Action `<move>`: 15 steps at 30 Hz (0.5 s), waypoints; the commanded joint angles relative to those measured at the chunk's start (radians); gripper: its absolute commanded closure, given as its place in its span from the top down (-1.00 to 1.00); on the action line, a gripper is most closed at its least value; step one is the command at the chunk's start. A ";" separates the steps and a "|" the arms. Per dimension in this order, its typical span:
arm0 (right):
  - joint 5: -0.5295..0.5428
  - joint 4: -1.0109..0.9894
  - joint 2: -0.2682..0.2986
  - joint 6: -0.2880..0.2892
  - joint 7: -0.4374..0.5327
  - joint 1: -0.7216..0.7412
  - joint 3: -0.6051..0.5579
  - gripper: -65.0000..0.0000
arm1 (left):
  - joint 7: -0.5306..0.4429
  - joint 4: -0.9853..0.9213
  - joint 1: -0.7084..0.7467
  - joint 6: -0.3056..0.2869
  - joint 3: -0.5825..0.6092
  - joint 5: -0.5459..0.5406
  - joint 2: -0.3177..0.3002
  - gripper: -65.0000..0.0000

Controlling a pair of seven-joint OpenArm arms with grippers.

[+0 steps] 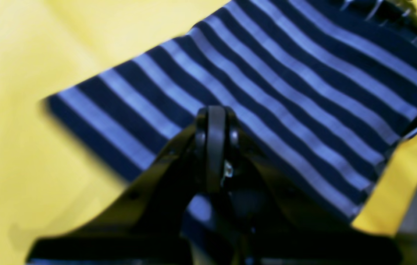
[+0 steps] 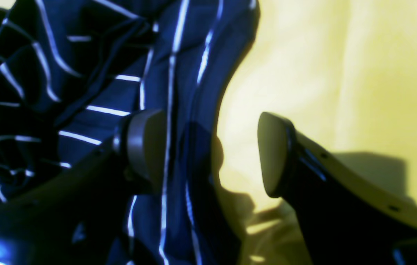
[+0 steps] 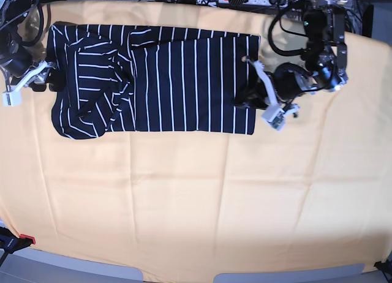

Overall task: Fold the T-shirt properly
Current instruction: 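Flatten the folded layer with the left gripper, then release and withdraw, then lift the sleeve end with the right gripper and fold it over the bundle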

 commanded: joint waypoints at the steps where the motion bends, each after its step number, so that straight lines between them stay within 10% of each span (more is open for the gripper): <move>1: 0.018 -0.011 0.019 0.010 0.017 0.004 0.006 0.26 | -0.023 0.016 -0.013 0.015 -0.018 -0.020 -0.027 -1.00; 15: 0.241 -0.088 -0.004 0.010 -0.137 -0.040 -0.141 0.26 | -0.029 0.016 -0.013 0.029 -0.092 -0.057 -0.116 -1.00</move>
